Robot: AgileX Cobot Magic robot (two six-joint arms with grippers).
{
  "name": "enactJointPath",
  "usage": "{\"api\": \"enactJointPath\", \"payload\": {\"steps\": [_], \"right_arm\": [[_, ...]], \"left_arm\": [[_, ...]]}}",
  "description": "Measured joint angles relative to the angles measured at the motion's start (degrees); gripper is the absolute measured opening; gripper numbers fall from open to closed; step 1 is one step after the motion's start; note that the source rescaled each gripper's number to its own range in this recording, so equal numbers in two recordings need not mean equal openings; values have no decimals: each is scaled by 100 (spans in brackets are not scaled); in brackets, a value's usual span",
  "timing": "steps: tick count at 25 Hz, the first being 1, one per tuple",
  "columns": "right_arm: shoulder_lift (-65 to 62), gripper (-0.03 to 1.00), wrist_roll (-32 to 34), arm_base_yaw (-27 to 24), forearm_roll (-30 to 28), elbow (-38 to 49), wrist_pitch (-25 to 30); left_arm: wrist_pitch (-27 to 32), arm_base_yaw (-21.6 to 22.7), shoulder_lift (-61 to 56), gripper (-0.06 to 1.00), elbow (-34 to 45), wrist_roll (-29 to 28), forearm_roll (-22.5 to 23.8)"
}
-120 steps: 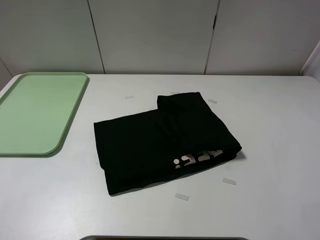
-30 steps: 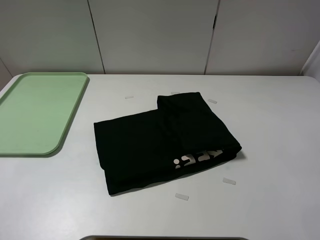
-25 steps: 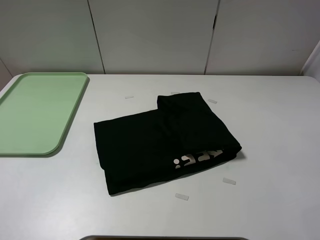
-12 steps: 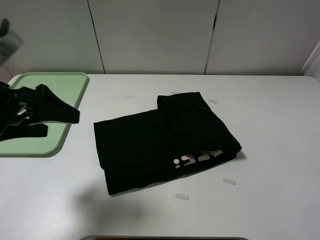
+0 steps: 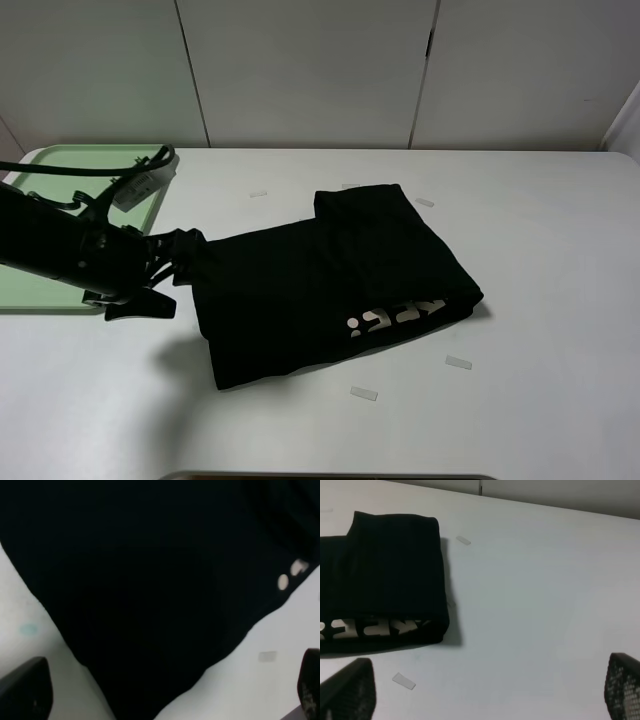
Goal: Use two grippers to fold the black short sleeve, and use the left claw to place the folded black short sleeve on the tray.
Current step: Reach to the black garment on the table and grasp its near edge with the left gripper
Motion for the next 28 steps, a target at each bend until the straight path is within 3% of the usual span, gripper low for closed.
{"api": "enactJointPath", "payload": {"steps": [12, 20, 25, 28], "right_arm": [[0, 100, 46, 0, -22, 0, 0], [0, 100, 67, 0, -27, 0, 0], [0, 100, 87, 0, -27, 0, 0], [0, 100, 88, 0, -27, 0, 0]], "left_arm": [[-210, -7, 1027, 97, -11, 761, -755], [-41, -288, 1420, 85, -167, 1589, -1756], [-103, -537, 1557, 72, -237, 1834, -2161], [-267, -588, 1604, 48, -237, 1849, -2180]]}}
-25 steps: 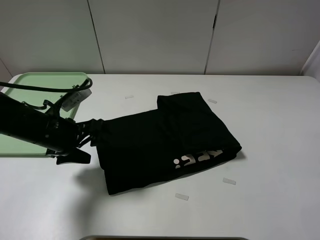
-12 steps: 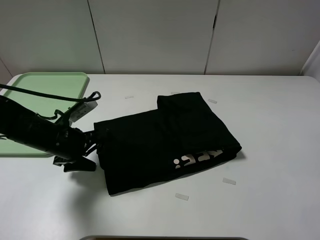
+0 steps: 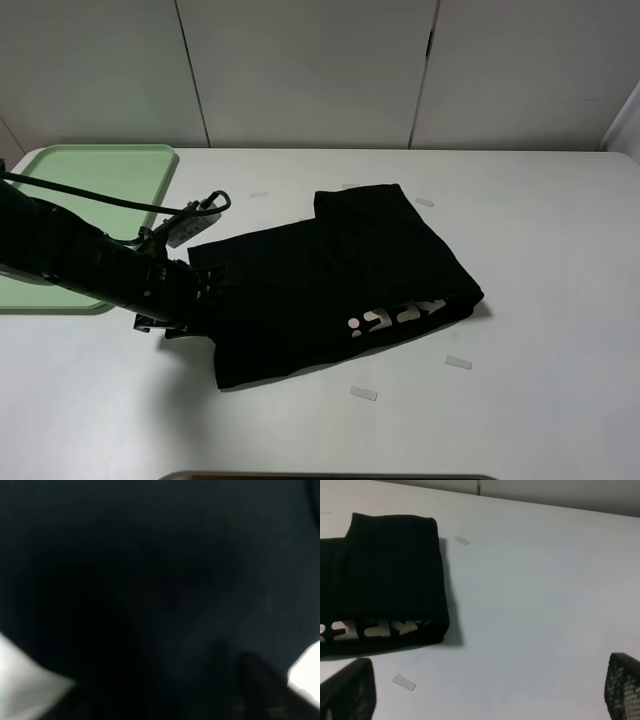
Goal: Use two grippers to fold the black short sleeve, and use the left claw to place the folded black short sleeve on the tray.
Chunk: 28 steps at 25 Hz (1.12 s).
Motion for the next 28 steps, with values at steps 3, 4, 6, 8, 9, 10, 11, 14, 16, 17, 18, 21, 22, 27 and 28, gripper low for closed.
{"api": "enactJointPath", "payload": {"steps": [3, 4, 6, 8, 9, 10, 11, 14, 16, 17, 18, 21, 22, 27, 28], "right_arm": [[0, 100, 5, 0, 0, 0, 0], [0, 100, 11, 0, 0, 0, 0], [0, 100, 19, 0, 0, 0, 0], [0, 100, 19, 0, 0, 0, 0], [0, 100, 19, 0, 0, 0, 0], [0, 100, 42, 0, -10, 0, 0], [0, 100, 79, 0, -49, 0, 0], [0, 100, 122, 0, -80, 0, 0], [0, 100, 150, 0, -81, 0, 0], [0, 100, 155, 0, -81, 0, 0], [0, 100, 155, 0, -81, 0, 0], [0, 100, 167, 0, -85, 0, 0], [0, 100, 167, 0, -85, 0, 0], [0, 100, 167, 0, -85, 0, 0], [0, 100, 167, 0, -85, 0, 0]], "left_arm": [[-59, -13, 23, 16, 0, 5, 68], [-59, -13, 23, 9, 0, 5, 110], [-59, -13, 23, 3, 0, 0, 181], [-66, -13, 23, 2, 0, -65, 379], [-70, 16, 17, 2, -5, -129, 520], [-70, 51, 17, 2, -26, -221, 728], [-64, 112, 17, 2, -67, -382, 982], [-3, 346, 17, 1, -282, -1113, 2227], [147, 517, 17, 1, -529, -1970, 3336], [241, 589, 17, 1, -669, -2393, 3912], [381, 662, 17, 1, -825, -2831, 4627], [969, 782, 17, 1, -1563, -4454, 6871], [1193, 787, 22, 1, -1819, -4882, 7409], [2284, 757, 22, 1, -3038, -6054, 9731], [2461, 742, 22, 1, -3210, -6119, 9917]]}}
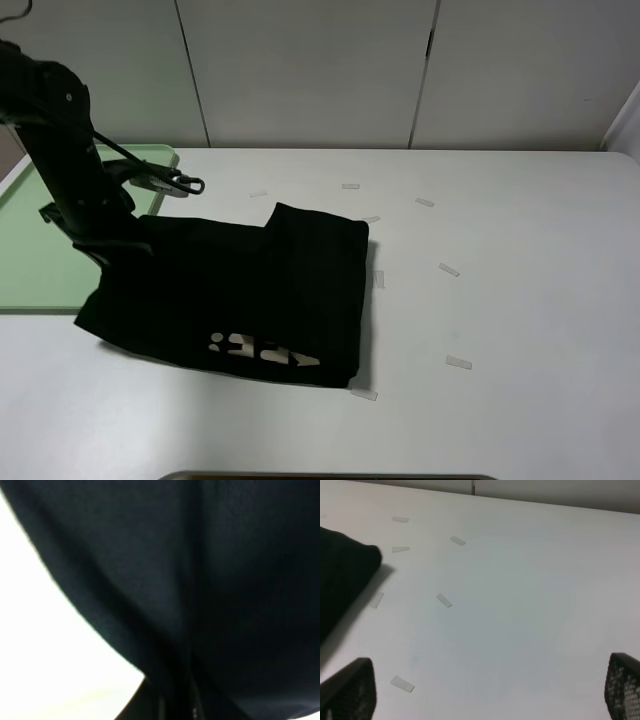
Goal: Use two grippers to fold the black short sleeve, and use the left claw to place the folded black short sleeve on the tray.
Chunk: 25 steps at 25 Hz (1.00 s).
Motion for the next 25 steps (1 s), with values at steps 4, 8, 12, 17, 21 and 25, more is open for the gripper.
{"api": "enactJointPath", "payload": {"steps": [4, 8, 12, 17, 21, 25], "right_arm": [[0, 100, 0, 0, 0, 0, 0], [0, 100, 0, 0, 0, 0, 0], [0, 100, 0, 0, 0, 0, 0], [0, 100, 0, 0, 0, 0, 0], [0, 100, 0, 0, 0, 0, 0], [0, 100, 0, 0, 0, 0, 0]], "left_arm": [[424, -196, 5, 1, -615, -51, 323], [522, -508, 5, 1, -725, 150, 219], [499, -973, 5, 1, -739, 374, -112], [229, -1636, 5, 1, -739, 457, -352], [-11, -2028, 5, 1, -739, 463, -363], [-530, -2557, 5, 1, -739, 463, -388]]}}
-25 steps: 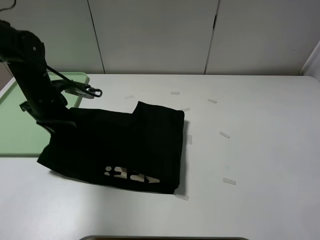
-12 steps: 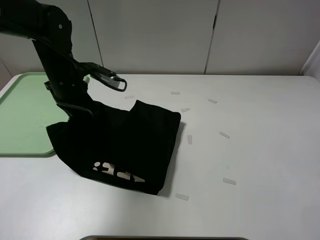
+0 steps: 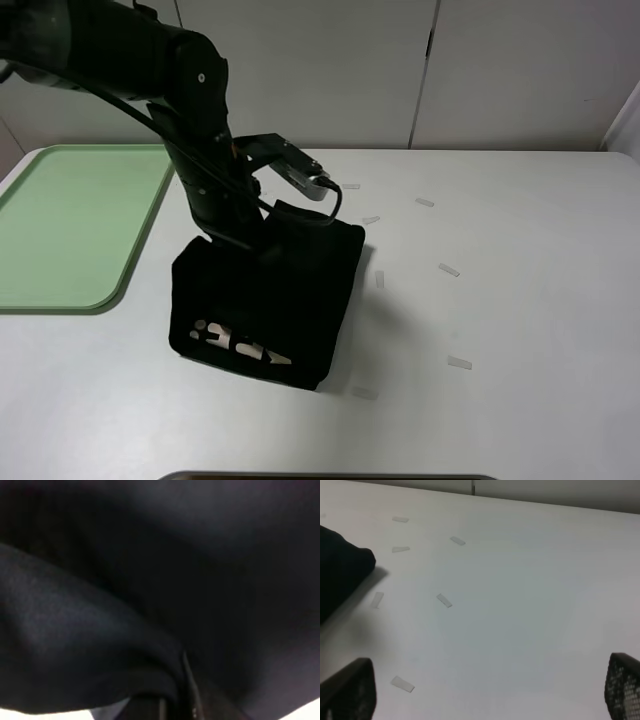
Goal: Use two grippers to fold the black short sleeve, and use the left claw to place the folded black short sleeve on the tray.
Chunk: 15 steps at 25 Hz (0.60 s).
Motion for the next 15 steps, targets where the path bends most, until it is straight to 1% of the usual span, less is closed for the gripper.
{"api": "enactJointPath", "payload": {"steps": [3, 4, 8, 11, 15], "right_arm": [[0, 100, 0, 0, 0, 0, 0], [0, 100, 0, 0, 0, 0, 0], [0, 100, 0, 0, 0, 0, 0], [0, 100, 0, 0, 0, 0, 0], [0, 100, 0, 0, 0, 0, 0]], "left_arm": [[-422, -259, 0, 1, 0, 0, -159], [-422, -259, 0, 1, 0, 0, -159], [-826, -540, 0, 1, 0, 0, -288], [-877, -637, 0, 1, 0, 0, -301], [-883, -631, -65, 1, 0, 0, -267]]}}
